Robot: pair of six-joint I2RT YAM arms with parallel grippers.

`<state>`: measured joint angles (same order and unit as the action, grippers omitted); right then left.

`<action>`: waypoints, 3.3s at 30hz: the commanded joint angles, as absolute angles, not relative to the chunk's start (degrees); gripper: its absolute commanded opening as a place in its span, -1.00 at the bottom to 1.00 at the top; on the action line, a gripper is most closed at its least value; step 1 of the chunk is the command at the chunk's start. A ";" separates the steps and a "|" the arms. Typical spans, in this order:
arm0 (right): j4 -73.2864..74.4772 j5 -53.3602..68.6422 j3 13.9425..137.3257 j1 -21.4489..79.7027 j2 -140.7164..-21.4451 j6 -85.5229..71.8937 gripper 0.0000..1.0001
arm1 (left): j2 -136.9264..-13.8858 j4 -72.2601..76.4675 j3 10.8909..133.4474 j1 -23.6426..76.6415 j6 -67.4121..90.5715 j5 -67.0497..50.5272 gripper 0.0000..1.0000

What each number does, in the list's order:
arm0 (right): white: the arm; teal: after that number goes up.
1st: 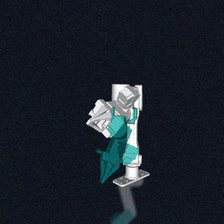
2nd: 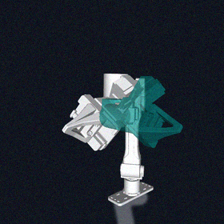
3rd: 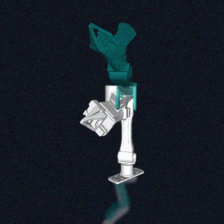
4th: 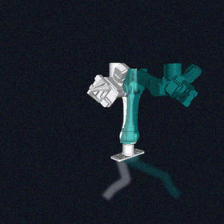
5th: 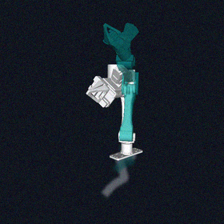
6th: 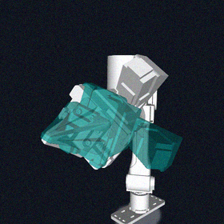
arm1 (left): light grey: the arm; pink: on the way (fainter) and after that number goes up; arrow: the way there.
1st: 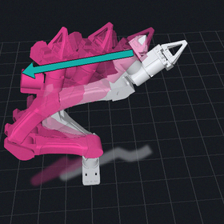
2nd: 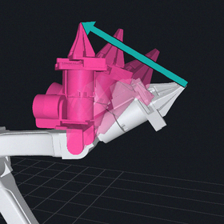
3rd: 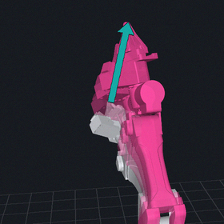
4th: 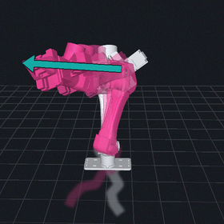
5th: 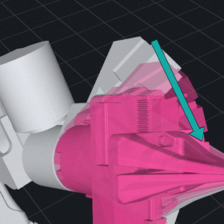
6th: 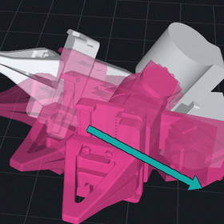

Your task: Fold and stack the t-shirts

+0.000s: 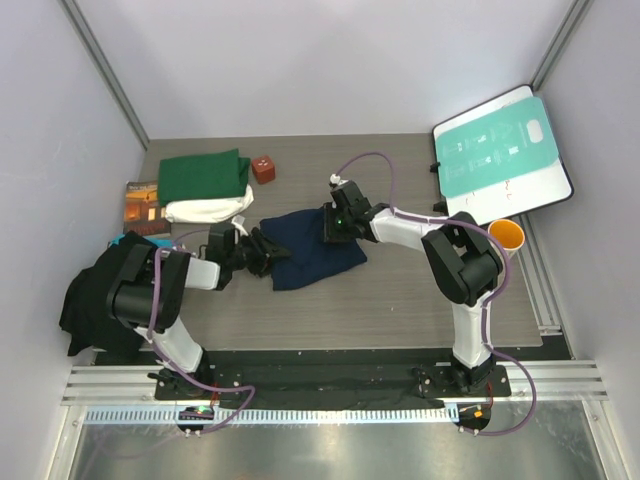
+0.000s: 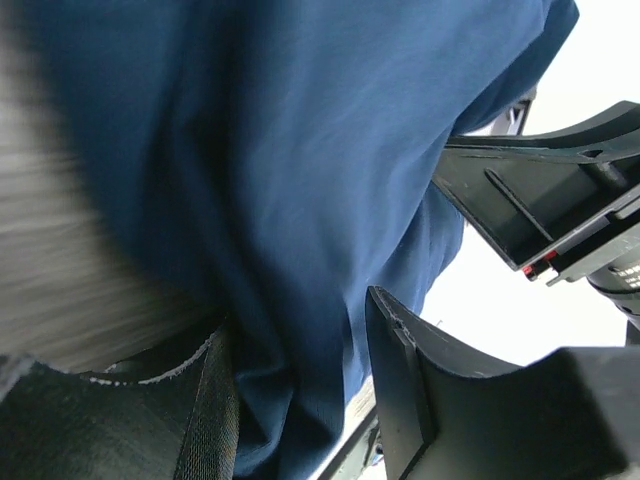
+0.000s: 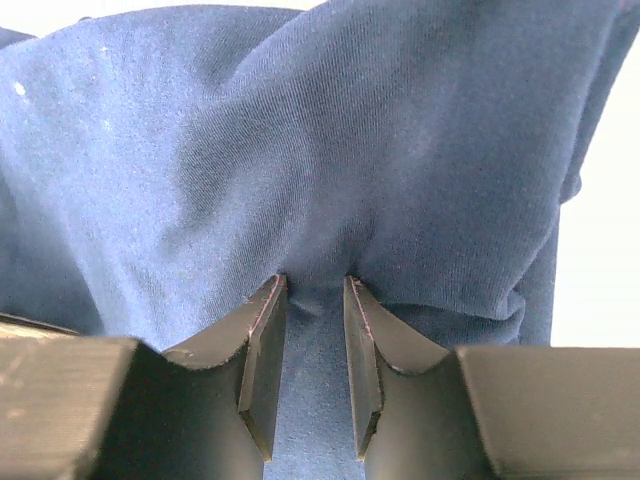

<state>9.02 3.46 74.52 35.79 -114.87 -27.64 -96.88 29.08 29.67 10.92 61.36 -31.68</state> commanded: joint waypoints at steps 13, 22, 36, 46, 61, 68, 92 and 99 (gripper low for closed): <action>18.90 5.10 68.91 38.14 -118.57 -28.65 -0.31 | -101.78 19.16 33.40 17.58 57.83 -22.06 -0.34; 18.11 4.66 65.49 38.14 -115.67 -29.26 -0.32 | -92.56 9.33 34.36 17.49 53.44 -16.53 -1.00; 19.42 -3.06 57.48 38.06 -94.06 -31.72 -0.26 | -79.11 -16.78 44.12 15.39 42.98 1.13 -1.00; 21.53 -5.36 57.74 37.97 -84.28 -30.85 -0.20 | -75.50 -37.22 56.48 11.60 39.55 5.88 -1.00; 22.41 -1.85 58.36 36.22 -86.92 -29.09 -0.21 | -74.19 -68.99 75.58 9.06 31.12 27.32 -0.99; 22.24 -0.70 57.57 34.81 -86.22 -28.65 -0.21 | -71.36 -71.27 76.02 4.13 28.21 28.74 -1.00; 18.98 9.31 54.59 30.59 -89.03 -28.91 -0.22 | -73.05 -83.85 88.86 -2.98 31.82 43.77 -1.00; 17.93 14.49 53.61 30.32 -90.26 -29.36 -0.21 | -66.72 -83.85 83.24 -7.54 34.10 49.57 -1.00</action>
